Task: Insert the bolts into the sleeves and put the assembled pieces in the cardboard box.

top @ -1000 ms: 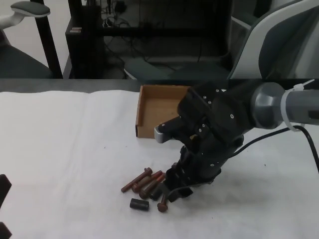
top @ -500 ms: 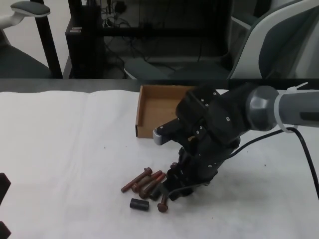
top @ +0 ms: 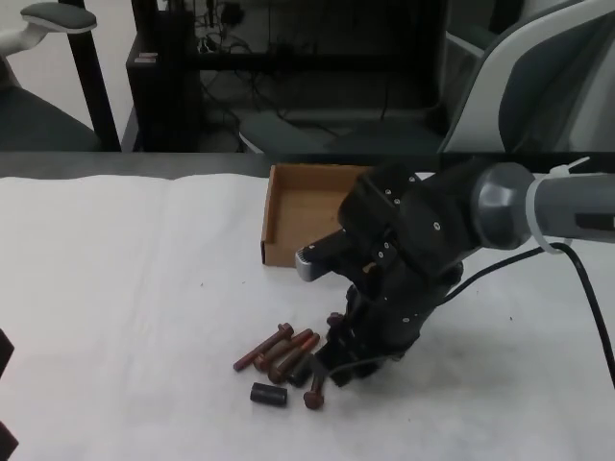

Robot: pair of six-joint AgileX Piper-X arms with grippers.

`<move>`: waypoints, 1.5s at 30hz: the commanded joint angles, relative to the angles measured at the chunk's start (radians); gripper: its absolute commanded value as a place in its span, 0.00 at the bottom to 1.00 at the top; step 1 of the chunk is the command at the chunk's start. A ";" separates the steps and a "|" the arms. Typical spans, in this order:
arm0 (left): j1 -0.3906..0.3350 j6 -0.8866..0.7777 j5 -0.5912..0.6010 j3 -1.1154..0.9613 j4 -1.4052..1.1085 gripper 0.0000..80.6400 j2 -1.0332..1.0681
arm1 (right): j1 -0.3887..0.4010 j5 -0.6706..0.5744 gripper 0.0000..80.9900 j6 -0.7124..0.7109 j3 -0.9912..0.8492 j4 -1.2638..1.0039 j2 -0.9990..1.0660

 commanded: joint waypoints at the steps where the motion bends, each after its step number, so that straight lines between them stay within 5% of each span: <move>1: 0.002 -0.006 -0.006 -0.009 -0.017 0.36 0.005 | -0.002 -0.008 0.29 -0.003 0.004 0.087 0.026; 4: 0.002 -0.006 -0.006 -0.009 -0.017 0.36 0.005 | -0.002 -0.008 0.01 -0.005 -0.015 0.107 0.026; 5: 0.002 -0.006 -0.006 -0.009 -0.017 0.36 0.005 | -0.002 -0.008 0.00 -0.005 -0.021 0.106 0.026; 30: 0.002 0.131 0.051 -0.099 0.127 0.36 0.051 | 0.000 -0.127 0.01 0.040 -0.044 0.126 -0.228; 40: -0.003 0.278 0.132 -0.271 0.183 0.36 0.351 | 0.023 -0.113 0.01 0.125 0.156 -0.048 -0.463; 45: -0.084 0.431 0.134 -0.407 0.266 0.36 0.557 | 0.028 -0.096 0.01 0.159 0.245 -0.105 -0.580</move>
